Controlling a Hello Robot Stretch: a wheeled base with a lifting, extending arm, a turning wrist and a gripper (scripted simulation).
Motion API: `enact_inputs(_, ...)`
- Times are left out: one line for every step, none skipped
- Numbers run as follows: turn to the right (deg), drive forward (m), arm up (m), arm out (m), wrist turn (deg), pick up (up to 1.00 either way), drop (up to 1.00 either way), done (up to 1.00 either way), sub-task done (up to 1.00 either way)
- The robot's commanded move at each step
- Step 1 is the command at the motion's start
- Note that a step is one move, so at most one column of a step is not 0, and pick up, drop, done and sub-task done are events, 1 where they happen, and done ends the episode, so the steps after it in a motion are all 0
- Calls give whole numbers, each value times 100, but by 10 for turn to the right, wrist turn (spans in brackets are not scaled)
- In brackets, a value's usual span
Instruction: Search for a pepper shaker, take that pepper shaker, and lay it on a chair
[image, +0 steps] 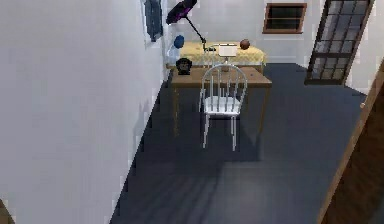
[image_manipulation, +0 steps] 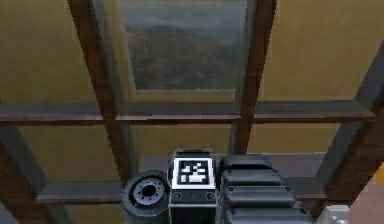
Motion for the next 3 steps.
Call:
enact_inputs(0, 75, 0, 0, 0, 0, 0, 0, 0)
enact_inputs(390, 0, 0, 0, 0, 0, 0, 0, 0)
enact_inputs(30, 0, 0, 0, 0, 0, 0, 0, 0)
